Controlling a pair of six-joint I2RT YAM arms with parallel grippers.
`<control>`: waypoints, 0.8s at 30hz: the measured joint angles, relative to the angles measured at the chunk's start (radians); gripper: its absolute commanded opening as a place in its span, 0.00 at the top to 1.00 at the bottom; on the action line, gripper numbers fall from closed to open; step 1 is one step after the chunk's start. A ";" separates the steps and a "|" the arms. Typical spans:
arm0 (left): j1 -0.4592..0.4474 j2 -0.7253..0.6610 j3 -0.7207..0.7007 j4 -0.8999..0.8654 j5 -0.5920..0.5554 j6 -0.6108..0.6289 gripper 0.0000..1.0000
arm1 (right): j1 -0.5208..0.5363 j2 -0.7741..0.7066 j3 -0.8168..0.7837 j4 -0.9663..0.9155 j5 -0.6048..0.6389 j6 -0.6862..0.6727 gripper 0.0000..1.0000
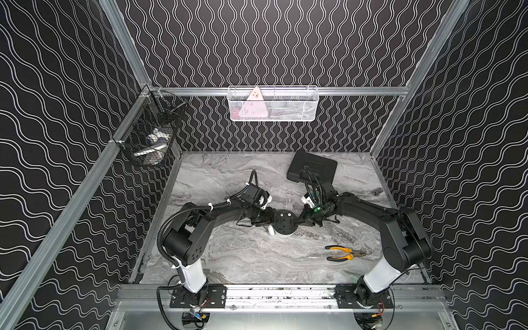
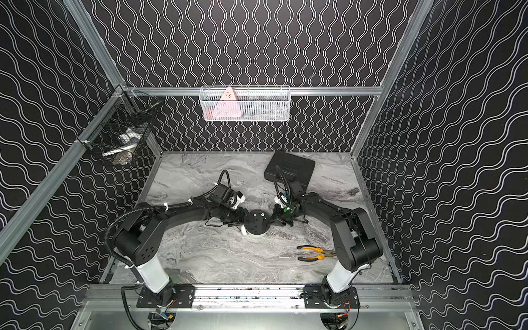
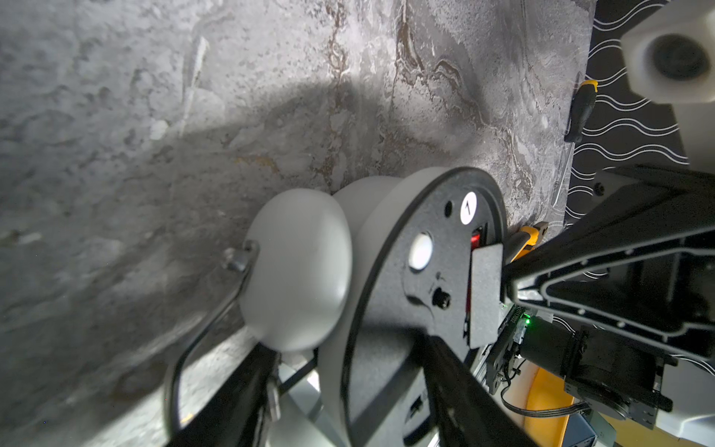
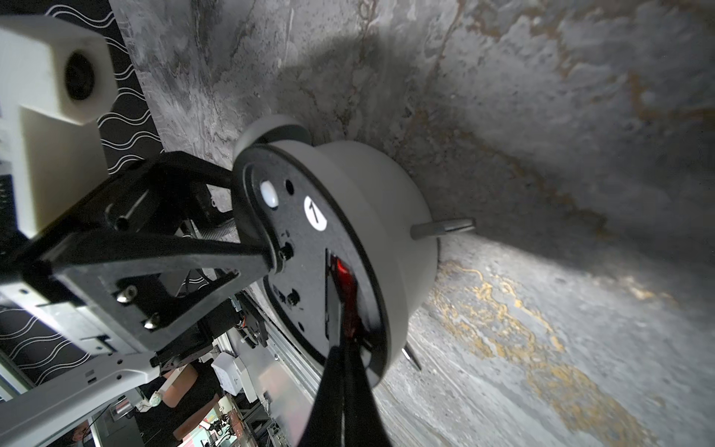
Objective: Insert the battery into the alarm
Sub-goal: Install the cover on the alarm.
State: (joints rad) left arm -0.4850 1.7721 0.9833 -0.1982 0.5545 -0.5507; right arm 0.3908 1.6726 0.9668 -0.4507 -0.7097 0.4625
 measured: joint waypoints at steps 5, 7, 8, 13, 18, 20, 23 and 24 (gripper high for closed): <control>0.000 0.000 0.002 -0.002 0.000 0.000 0.37 | 0.000 0.000 -0.001 0.003 0.001 0.000 1.00; 0.000 0.002 0.004 -0.004 0.000 0.000 0.37 | 0.000 -0.002 -0.005 0.007 0.001 0.001 1.00; 0.000 0.002 0.004 -0.004 0.000 0.000 0.38 | 0.000 -0.006 -0.008 0.009 0.002 0.002 1.00; 0.000 0.005 0.004 0.003 0.005 -0.004 0.39 | 0.000 -0.030 -0.030 0.029 0.017 0.027 1.00; -0.001 0.005 0.004 0.004 0.006 -0.008 0.39 | 0.000 -0.034 -0.038 0.043 0.031 0.051 1.00; -0.001 0.005 0.004 0.004 0.006 -0.008 0.38 | 0.000 -0.034 -0.038 0.047 0.032 0.053 1.00; -0.001 0.005 0.005 0.001 0.005 -0.008 0.39 | -0.001 -0.034 -0.037 0.051 0.035 0.062 1.00; -0.001 0.005 0.007 -0.002 0.005 -0.007 0.39 | -0.001 -0.034 -0.035 0.051 0.036 0.067 1.00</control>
State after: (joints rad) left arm -0.4858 1.7775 0.9905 -0.1997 0.5591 -0.5579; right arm 0.3901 1.6390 0.9318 -0.3992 -0.6739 0.5297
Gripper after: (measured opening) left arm 0.620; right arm 0.050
